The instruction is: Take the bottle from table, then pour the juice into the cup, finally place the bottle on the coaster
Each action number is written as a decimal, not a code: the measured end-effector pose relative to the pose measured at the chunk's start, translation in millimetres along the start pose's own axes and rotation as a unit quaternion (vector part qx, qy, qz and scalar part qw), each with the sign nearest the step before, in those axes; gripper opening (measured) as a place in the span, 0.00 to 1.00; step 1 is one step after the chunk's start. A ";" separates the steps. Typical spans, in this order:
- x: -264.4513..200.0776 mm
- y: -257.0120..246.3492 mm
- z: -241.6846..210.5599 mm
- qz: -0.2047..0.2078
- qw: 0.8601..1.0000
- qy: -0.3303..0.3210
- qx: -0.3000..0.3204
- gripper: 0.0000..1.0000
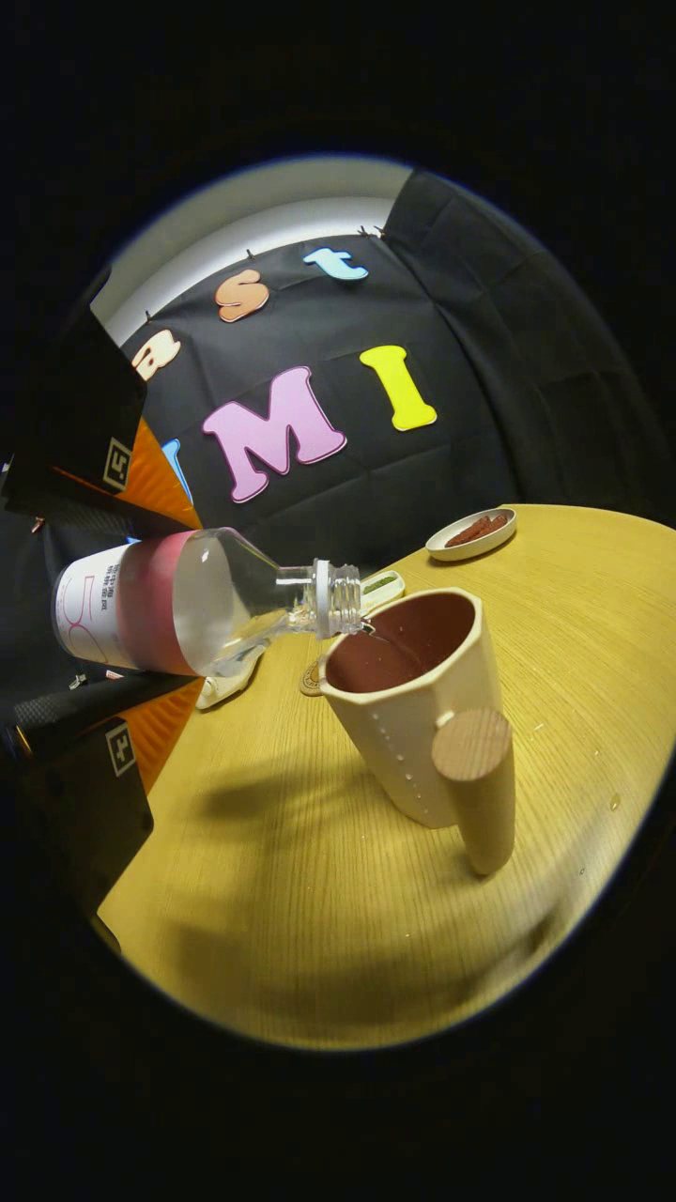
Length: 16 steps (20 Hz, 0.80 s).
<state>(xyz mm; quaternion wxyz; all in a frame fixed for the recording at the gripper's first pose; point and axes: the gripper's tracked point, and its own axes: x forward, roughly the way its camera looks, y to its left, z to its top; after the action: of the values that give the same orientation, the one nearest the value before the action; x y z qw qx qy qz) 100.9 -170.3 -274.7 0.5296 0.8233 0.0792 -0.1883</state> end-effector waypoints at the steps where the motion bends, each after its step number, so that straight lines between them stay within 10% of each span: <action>1: -0.1 0.3 0.2 0.001 1.000 0.000 0.001 0.74; 16: 13.8 26.8 1.5 0.045 0.991 -0.041 0.118 0.74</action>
<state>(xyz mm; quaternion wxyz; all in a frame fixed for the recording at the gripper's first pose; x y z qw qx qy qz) 122.1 -184.0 -258.1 0.4397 0.8742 -0.0026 -0.2058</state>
